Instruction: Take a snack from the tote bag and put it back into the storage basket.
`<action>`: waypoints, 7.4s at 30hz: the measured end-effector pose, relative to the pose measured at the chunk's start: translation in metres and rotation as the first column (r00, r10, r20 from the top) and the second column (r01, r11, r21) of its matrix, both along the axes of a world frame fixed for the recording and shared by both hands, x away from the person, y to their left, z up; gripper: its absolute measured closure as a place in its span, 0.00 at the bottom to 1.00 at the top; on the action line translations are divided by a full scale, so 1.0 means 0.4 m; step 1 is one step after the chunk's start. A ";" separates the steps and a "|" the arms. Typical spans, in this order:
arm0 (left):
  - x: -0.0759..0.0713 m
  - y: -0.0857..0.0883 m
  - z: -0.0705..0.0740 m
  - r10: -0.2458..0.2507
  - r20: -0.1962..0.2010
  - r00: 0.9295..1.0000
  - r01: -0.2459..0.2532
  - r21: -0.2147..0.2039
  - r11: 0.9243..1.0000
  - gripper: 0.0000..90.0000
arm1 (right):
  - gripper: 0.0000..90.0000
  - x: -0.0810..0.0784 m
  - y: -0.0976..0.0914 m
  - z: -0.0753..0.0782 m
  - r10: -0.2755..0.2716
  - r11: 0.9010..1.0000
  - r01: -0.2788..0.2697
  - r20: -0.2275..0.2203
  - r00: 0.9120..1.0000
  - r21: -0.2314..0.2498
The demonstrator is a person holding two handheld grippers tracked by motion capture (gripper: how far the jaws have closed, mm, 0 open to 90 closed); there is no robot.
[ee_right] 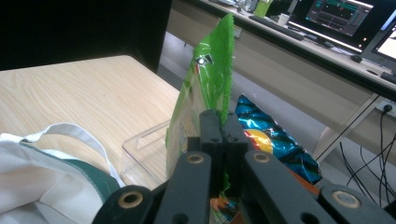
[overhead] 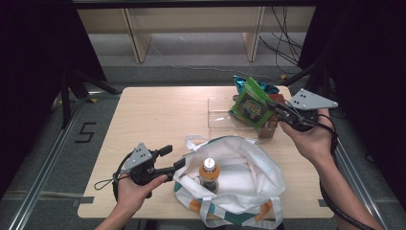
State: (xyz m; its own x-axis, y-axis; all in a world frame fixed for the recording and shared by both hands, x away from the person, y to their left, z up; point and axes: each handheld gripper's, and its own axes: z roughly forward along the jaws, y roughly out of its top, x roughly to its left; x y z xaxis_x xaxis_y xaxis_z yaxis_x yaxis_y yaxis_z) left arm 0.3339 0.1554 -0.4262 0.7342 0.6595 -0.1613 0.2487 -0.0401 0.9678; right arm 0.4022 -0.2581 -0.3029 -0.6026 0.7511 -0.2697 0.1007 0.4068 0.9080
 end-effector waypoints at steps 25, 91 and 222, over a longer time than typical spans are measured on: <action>0.000 0.002 -0.001 0.002 -0.002 1.000 -0.002 -0.003 1.000 0.34 | 1.00 0.070 0.006 -0.036 -0.031 0.999 0.031 -0.005 1.000 -0.029; 0.000 0.006 -0.002 0.004 -0.002 1.000 -0.004 -0.003 1.000 0.34 | 1.00 0.147 0.030 -0.105 -0.087 0.996 0.087 -0.031 0.996 -0.024; -0.002 0.000 -0.007 -0.006 -0.009 1.000 0.006 0.002 1.000 0.34 | 0.96 0.192 0.020 -0.234 -0.160 0.986 0.154 -0.105 0.982 -0.056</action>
State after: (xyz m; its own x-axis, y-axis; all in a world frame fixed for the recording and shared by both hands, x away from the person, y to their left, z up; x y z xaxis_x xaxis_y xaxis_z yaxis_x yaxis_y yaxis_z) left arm 0.3331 0.1556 -0.4291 0.7370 0.6551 -0.1665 0.2569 -0.0437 0.9655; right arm 0.4788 -0.2500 -0.3967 -0.5058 0.8266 -0.2467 0.2636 0.4204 0.8682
